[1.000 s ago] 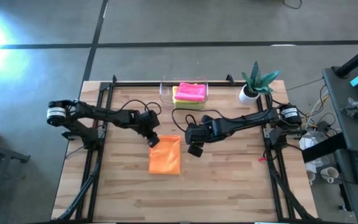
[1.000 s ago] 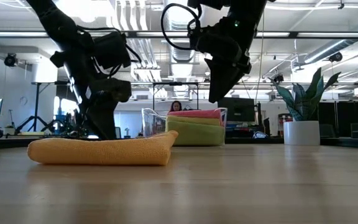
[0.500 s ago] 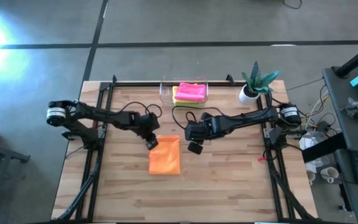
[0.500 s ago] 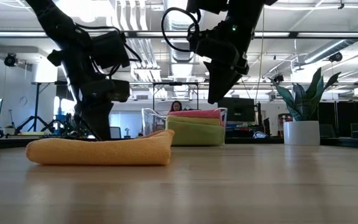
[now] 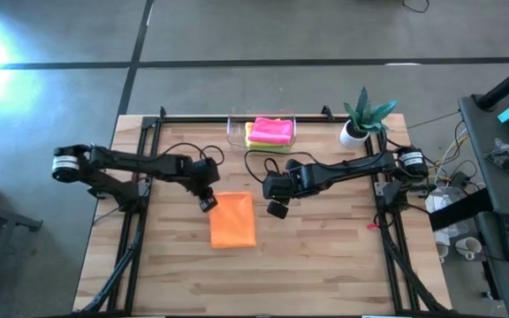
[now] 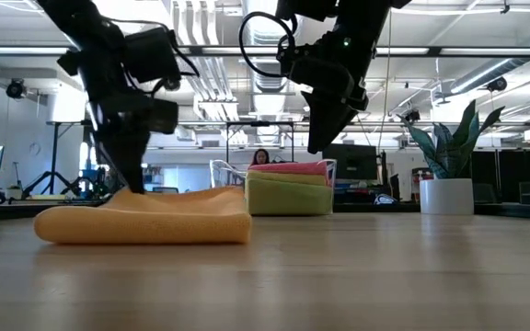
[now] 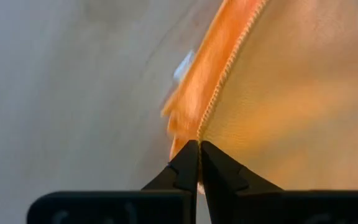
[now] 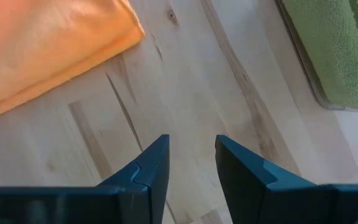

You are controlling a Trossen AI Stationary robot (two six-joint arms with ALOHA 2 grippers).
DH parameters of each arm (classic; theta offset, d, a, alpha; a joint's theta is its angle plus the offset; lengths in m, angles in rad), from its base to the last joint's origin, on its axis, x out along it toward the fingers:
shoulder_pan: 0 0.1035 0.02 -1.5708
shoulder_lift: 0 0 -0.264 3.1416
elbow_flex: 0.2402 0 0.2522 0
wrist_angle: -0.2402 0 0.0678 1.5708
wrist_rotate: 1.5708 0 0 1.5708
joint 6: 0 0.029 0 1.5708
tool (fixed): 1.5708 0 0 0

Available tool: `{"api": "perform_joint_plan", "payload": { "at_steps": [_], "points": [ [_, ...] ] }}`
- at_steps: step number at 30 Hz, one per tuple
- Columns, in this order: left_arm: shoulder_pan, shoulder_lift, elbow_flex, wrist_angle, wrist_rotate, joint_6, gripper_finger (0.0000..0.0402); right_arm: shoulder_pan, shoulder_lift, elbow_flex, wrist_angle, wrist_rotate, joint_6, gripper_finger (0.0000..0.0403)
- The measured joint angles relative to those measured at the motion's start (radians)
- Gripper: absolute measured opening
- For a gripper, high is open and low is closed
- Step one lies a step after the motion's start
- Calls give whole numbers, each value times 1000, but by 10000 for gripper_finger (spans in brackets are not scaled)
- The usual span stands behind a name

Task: Fold microfiber towels
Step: Fold the orange towel on the table, then stack the orange microfiber towel on top of the pink microfiber towel into the transparent bin

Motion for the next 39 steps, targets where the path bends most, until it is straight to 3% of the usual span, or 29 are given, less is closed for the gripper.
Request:
{"api": "perform_joint_plan", "payload": {
  "at_steps": [3, 19, 32, 39],
  "points": [
    [0, -28, -8, -52, -1, -2, 1, 0, 0, 0, 0, 0, 0, 121],
    [0, -41, -10, 8, -5, 1, 6, 2, 0, 0, 1, 0, 17, 121],
    [3, -47, 20, -54, -5, 0, 138, 1, -74, -1, -86, 2, 6, 121],
    [0, -87, 124, -214, -5, -1, 152, 1, -234, -71, -122, 65, -7, 121]
  ]
}}
